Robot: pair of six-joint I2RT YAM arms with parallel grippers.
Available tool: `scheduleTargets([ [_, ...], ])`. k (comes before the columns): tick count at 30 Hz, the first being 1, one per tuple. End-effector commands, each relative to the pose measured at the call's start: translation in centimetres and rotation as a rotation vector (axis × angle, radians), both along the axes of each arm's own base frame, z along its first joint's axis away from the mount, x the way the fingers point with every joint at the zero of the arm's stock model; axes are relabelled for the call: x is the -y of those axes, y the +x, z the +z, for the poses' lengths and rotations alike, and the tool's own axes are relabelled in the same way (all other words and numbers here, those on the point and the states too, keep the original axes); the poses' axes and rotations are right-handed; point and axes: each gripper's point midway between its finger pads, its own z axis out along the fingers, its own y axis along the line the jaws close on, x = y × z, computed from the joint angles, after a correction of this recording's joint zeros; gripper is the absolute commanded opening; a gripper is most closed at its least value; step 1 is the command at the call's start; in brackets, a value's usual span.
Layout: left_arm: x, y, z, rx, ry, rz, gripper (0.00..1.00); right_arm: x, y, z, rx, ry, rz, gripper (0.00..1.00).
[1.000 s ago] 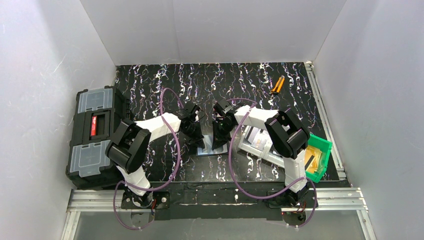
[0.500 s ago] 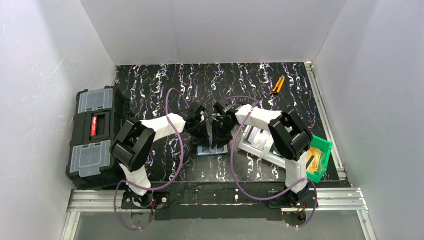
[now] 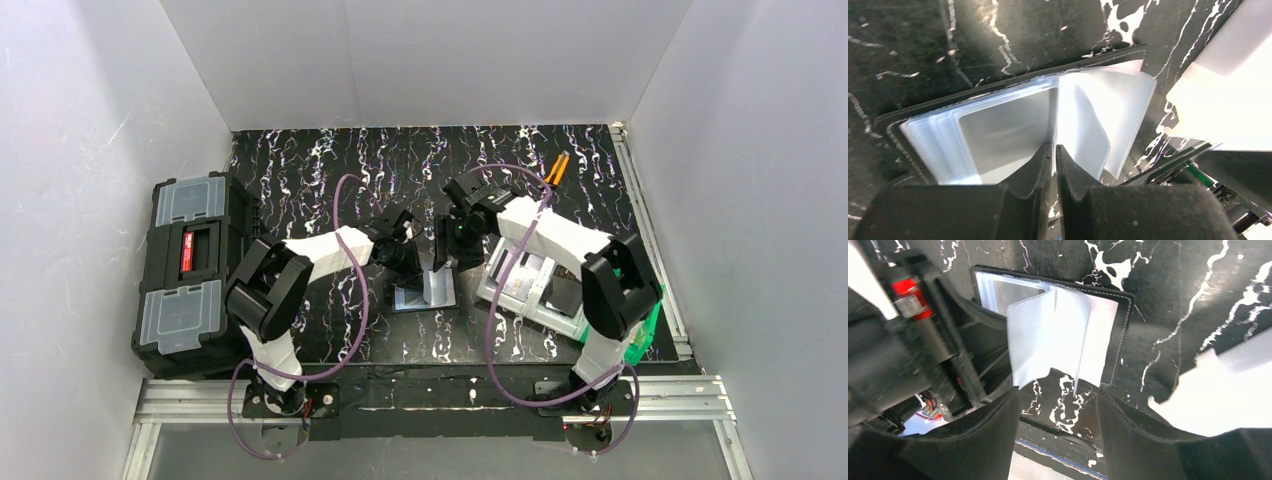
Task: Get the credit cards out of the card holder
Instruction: Remove the credit card from the card holder.
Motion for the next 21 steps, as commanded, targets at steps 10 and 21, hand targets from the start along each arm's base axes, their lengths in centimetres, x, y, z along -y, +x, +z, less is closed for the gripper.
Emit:
scheduleTargets([
  [10, 3.6, 0.7, 0.9, 0.017, -0.037, -0.078, 0.09, 4.6, -0.9, 2.7, 0.082, -0.025, -0.085, 0.66],
  [21, 2.5, 0.6, 1.7, 0.045, 0.020, -0.089, 0.12, 2.8, -0.8, 2.4, 0.044, 0.040, -0.039, 0.59],
])
